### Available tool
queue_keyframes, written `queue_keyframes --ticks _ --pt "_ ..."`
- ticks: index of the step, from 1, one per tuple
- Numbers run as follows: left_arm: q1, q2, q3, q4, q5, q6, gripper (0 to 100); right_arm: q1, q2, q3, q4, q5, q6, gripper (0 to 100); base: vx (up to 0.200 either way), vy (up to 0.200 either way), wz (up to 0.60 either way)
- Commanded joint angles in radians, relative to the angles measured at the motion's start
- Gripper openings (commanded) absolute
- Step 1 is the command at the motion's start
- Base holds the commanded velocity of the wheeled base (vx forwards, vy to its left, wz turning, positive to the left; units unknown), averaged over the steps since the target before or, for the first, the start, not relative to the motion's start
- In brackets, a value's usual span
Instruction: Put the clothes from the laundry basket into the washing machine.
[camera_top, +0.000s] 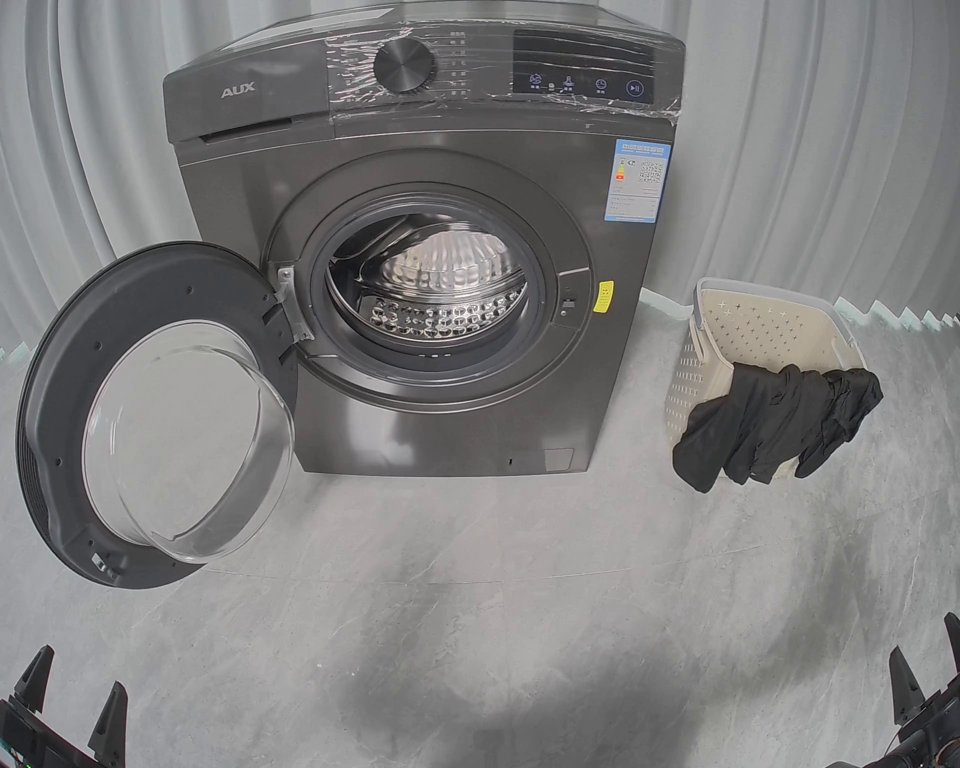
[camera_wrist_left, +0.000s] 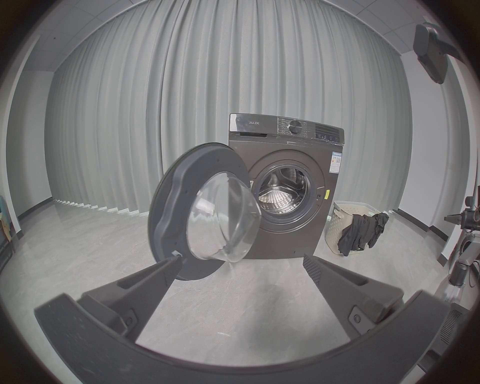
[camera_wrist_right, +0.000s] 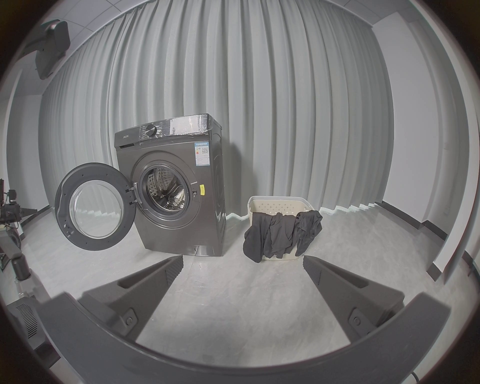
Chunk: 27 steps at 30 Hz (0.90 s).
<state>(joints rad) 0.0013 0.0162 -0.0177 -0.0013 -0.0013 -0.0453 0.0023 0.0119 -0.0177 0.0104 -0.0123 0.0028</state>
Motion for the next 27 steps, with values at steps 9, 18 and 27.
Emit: queue_keyframes --ticks 9,18,27 --pt "0.000 -0.016 0.016 0.000 0.000 -0.001 100 0.001 -0.012 0.016 0.000 0.000 0.000 100 0.000 -0.200 0.00" --pt "0.000 -0.016 0.015 0.000 0.000 -0.002 100 0.001 -0.012 0.015 0.000 0.000 0.000 100 0.000 -0.156 0.00" --pt "0.002 -0.016 0.015 0.000 0.007 -0.001 100 0.001 -0.012 0.016 0.000 0.000 0.000 100 0.000 -0.044 0.00"
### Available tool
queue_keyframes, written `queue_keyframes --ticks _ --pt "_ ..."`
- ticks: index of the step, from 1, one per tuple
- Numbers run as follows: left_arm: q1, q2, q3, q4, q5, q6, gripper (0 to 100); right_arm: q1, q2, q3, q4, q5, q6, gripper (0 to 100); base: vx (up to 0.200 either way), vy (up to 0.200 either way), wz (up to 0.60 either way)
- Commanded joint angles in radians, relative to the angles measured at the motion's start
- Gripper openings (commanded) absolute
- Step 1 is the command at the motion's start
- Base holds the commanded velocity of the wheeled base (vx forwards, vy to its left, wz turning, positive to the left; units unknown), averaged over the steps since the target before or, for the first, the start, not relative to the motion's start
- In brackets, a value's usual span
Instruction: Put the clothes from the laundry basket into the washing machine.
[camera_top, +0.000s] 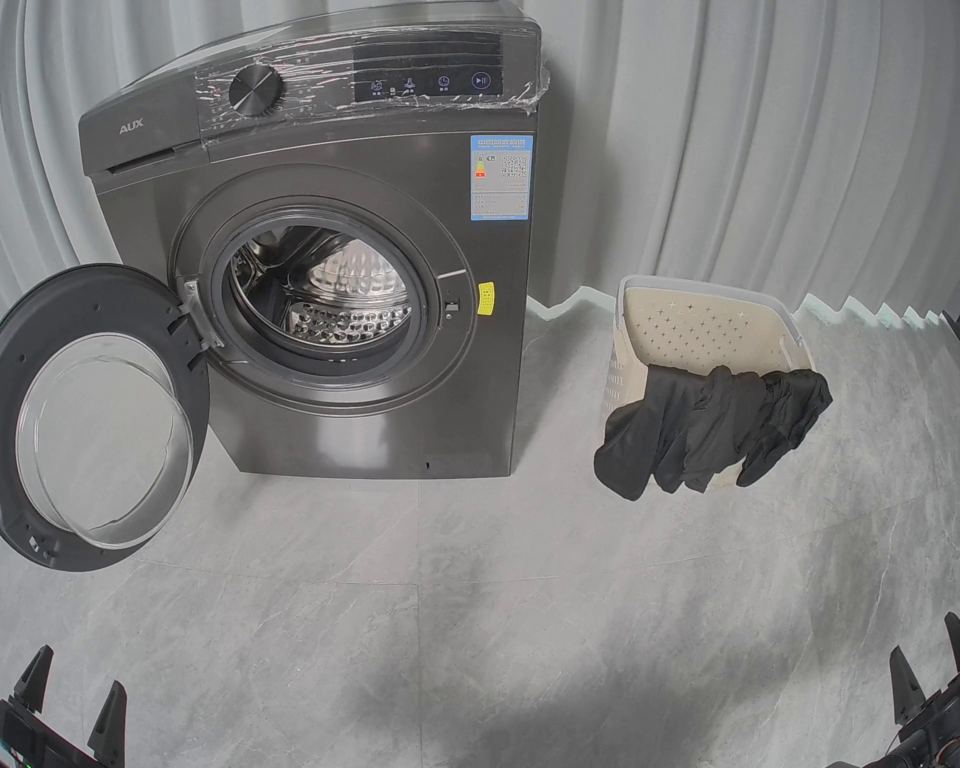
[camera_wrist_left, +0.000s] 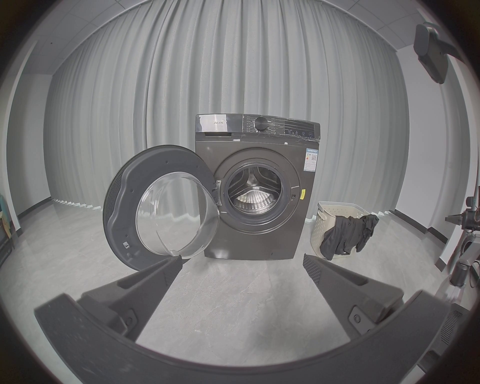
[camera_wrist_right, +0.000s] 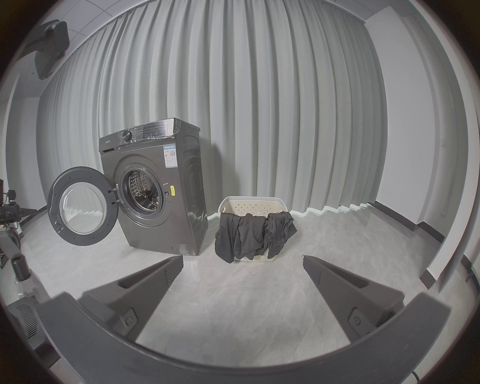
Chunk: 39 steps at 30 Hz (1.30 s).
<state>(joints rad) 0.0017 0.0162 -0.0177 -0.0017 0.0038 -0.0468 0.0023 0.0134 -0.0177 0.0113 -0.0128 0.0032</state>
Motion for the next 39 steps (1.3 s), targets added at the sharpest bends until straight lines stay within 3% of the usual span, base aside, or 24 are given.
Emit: queue_keyframes --ticks 1,39 --pt "0.001 -0.016 0.015 0.000 0.001 -0.001 100 0.001 -0.013 0.015 -0.001 0.000 0.000 100 0.000 -0.200 0.00" --pt "0.000 -0.016 0.016 0.000 -0.001 -0.002 100 0.001 -0.013 0.015 -0.001 0.000 0.000 100 0.000 -0.200 0.00"
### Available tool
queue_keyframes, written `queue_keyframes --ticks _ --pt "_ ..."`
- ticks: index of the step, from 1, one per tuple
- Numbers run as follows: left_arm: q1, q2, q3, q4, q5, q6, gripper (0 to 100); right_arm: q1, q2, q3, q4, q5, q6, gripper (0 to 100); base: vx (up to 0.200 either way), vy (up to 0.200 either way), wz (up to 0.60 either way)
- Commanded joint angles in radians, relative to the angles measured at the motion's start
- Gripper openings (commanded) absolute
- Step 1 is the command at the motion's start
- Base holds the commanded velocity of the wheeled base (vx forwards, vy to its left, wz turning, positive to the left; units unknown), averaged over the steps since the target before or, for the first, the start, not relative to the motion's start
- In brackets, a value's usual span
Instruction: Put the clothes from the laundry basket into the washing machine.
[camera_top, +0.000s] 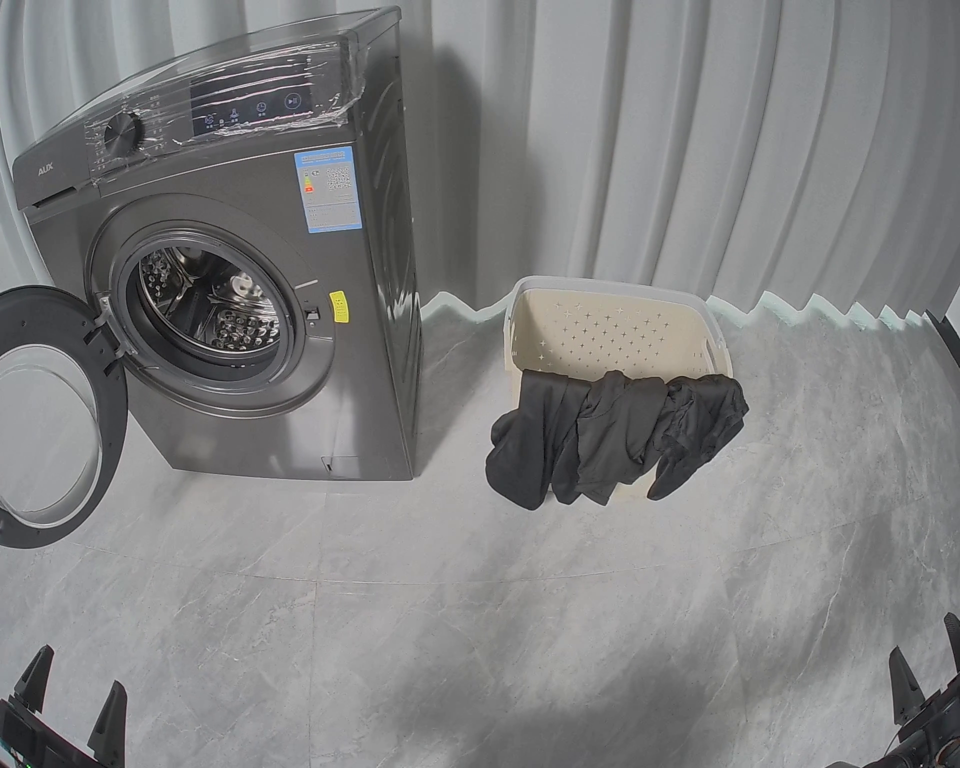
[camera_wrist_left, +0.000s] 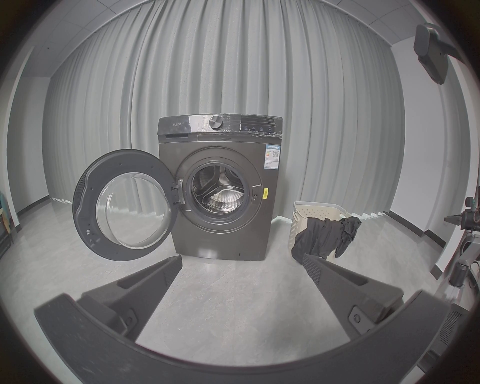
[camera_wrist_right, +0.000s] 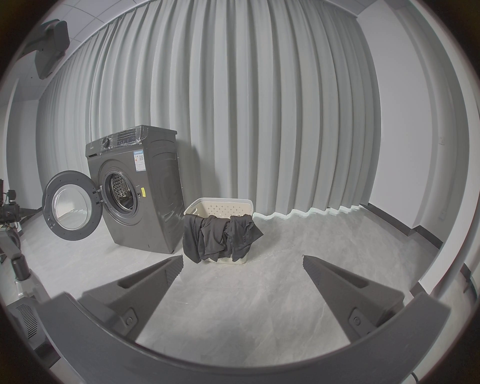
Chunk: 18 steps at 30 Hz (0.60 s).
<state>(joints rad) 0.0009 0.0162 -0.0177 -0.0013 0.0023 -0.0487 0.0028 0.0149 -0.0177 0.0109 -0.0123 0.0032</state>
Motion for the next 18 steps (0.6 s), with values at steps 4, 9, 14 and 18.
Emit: queue_keyframes --ticks 4,9,14,18 --pt "0.001 -0.016 0.015 0.000 0.001 0.000 100 0.000 -0.015 0.016 0.000 0.000 0.000 100 0.000 -0.050 0.00" --pt "0.001 -0.016 0.016 0.000 0.001 0.000 100 0.000 -0.015 0.016 0.000 0.000 0.000 100 0.000 0.000 0.00" --pt "0.001 -0.016 0.015 0.000 0.001 0.000 100 0.000 -0.015 0.015 0.000 0.000 0.000 100 0.000 -0.040 0.00" --pt "0.001 -0.016 0.016 0.000 0.001 0.000 100 0.000 -0.015 0.016 0.000 0.000 0.000 100 0.000 -0.200 0.00"
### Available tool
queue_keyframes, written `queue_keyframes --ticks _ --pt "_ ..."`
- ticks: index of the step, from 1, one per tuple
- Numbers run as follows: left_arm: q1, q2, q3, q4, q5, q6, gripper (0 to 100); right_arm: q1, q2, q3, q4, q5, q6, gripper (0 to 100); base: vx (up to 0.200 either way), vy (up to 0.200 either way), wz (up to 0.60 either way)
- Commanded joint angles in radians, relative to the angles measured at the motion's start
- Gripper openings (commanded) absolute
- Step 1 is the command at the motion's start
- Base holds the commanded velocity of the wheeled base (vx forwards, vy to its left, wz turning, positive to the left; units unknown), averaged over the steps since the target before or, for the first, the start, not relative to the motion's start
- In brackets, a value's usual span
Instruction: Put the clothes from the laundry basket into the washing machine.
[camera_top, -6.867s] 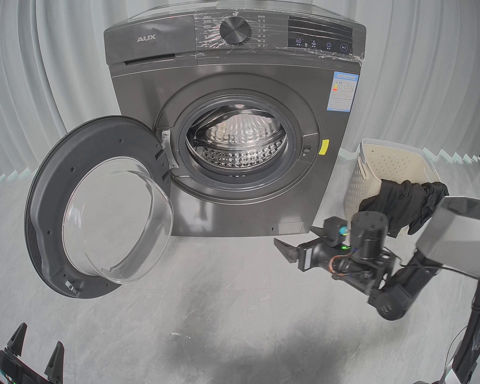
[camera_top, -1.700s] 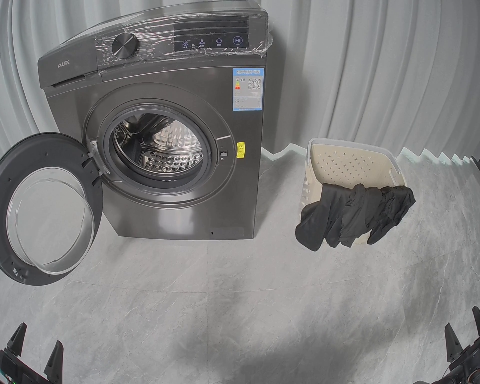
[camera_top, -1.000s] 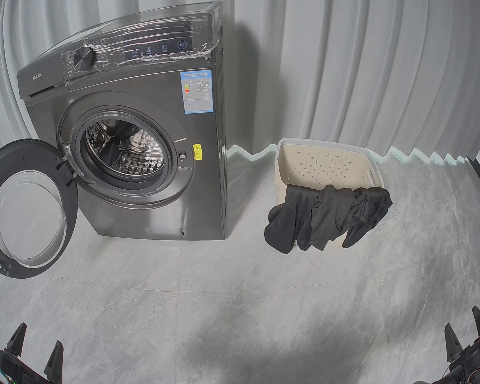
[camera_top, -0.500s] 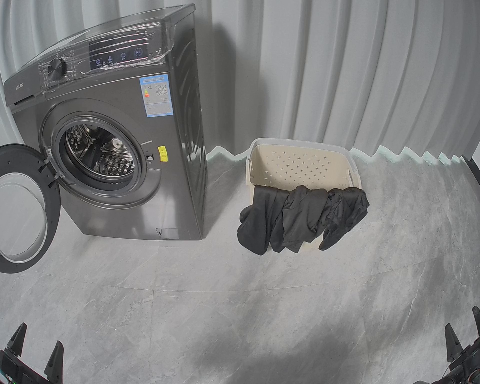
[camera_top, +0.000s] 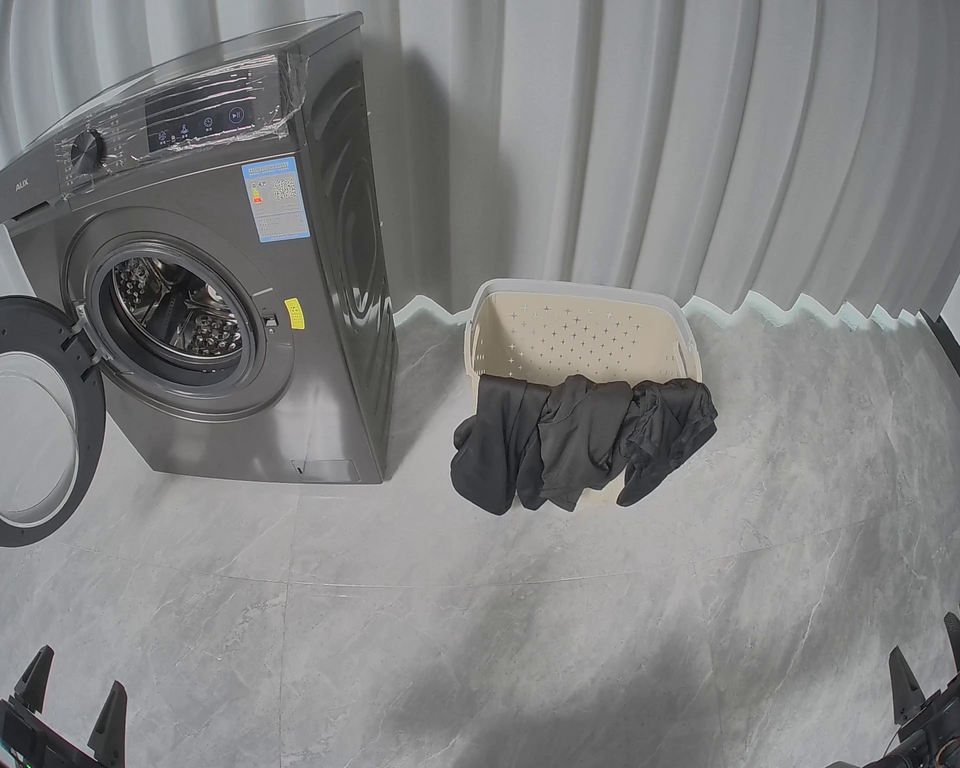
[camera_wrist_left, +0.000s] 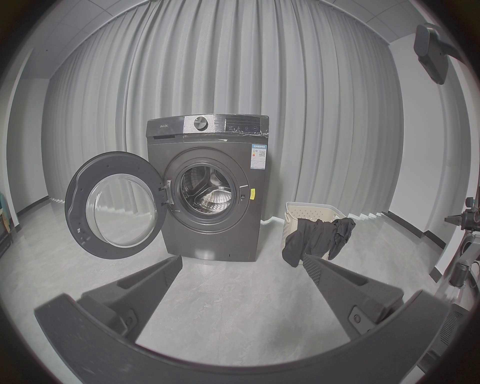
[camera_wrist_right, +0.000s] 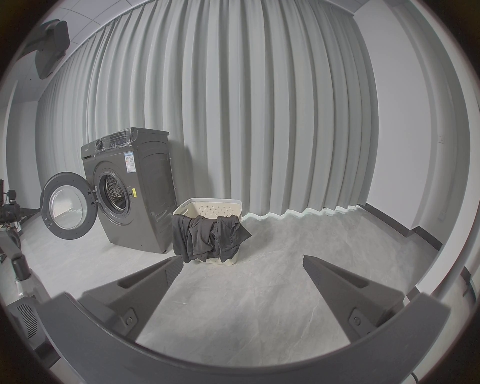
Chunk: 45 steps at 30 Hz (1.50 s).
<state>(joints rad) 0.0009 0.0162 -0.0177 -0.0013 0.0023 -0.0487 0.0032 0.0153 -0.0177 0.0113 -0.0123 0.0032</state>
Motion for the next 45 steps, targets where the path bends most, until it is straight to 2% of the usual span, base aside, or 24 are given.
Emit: queue_keyframes --ticks 1,6,19,39,45 --pt "0.001 -0.016 0.015 0.000 0.001 0.000 100 0.000 -0.015 0.016 -0.001 0.000 0.000 100 0.000 -0.200 0.00" --pt "0.001 -0.016 0.016 0.000 0.001 0.000 100 0.000 -0.015 0.015 -0.001 0.000 0.000 100 0.000 -0.200 0.00" --pt "0.001 -0.016 0.016 0.000 0.001 0.000 100 0.000 -0.015 0.015 -0.001 0.000 0.000 100 0.000 0.000 0.00" --pt "0.001 -0.016 0.016 0.000 0.002 0.000 100 0.000 -0.015 0.015 -0.001 0.000 0.000 100 0.200 0.000 0.00" --pt "0.001 -0.016 0.016 0.000 0.002 0.000 100 0.000 -0.015 0.016 -0.001 0.000 0.000 100 0.000 0.000 0.00"
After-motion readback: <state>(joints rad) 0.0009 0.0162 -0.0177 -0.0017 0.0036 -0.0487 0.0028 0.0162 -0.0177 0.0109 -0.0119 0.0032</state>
